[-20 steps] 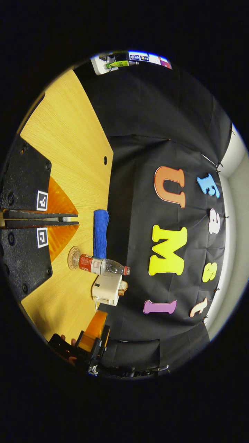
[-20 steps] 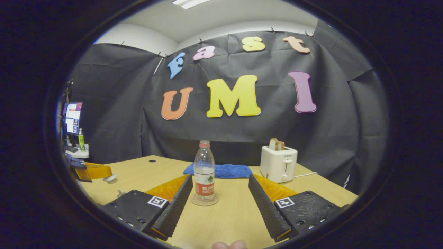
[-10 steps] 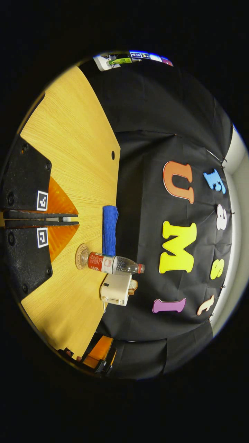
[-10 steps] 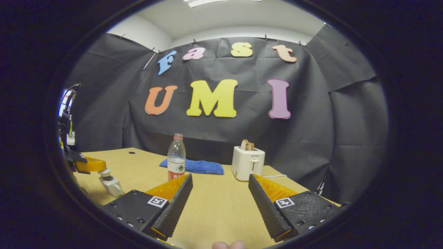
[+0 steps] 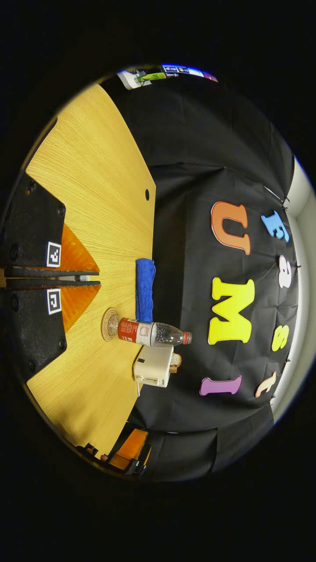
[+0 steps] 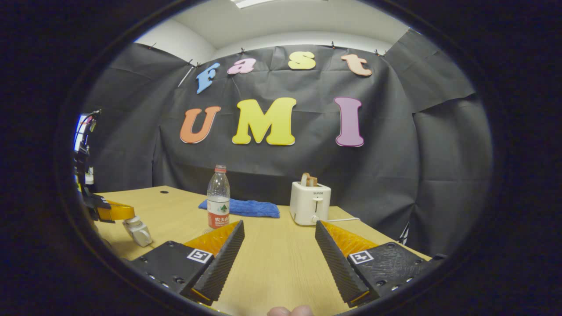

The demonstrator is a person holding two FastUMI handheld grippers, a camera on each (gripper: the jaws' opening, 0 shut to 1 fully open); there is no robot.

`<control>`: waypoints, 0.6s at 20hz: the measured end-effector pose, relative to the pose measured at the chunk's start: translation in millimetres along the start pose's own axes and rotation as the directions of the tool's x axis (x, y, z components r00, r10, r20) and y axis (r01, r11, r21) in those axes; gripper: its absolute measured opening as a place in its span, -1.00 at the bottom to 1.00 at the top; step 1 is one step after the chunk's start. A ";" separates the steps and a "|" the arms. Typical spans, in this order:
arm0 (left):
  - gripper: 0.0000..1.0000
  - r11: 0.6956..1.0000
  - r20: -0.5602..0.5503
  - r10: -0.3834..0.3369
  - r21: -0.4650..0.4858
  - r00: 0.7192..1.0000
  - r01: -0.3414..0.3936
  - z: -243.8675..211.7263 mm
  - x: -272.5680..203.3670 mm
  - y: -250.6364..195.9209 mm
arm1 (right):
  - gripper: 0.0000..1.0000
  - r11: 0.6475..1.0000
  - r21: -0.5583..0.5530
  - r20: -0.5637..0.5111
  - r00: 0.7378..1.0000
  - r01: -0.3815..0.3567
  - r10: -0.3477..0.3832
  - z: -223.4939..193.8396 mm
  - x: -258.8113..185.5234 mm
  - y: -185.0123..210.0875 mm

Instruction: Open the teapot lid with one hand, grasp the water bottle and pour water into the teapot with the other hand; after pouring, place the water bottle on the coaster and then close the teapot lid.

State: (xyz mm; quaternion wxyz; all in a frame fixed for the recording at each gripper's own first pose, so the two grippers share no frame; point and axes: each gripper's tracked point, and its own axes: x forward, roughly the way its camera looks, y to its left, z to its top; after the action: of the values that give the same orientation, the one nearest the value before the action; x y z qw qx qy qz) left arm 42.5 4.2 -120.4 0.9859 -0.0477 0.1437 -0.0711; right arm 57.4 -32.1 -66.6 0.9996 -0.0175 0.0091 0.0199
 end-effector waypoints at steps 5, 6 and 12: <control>-0.89 1.000 -0.003 0.016 0.001 1.000 -0.016 -0.8 2.7 1.7 | 0.93 1.000 0.001 0.009 1.000 -0.003 0.003 2.9 -2.0 2.4; -0.86 1.000 -0.018 0.014 -0.002 1.000 -0.014 -4.2 3.5 0.7 | 0.93 1.000 0.003 0.010 1.000 -0.006 0.006 3.2 -2.7 3.4; -0.37 0.999 0.016 0.045 0.018 0.999 -0.045 6.4 -1.5 2.1 | 0.93 1.000 0.004 0.018 1.000 -0.009 0.009 7.8 -6.5 6.7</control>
State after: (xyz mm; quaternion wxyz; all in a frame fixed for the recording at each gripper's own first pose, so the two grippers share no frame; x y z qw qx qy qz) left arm 43.2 7.0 -114.1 0.9887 -0.0362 0.1366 -0.0499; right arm 50.8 -25.4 -58.9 0.9996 -0.0150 0.0003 0.0247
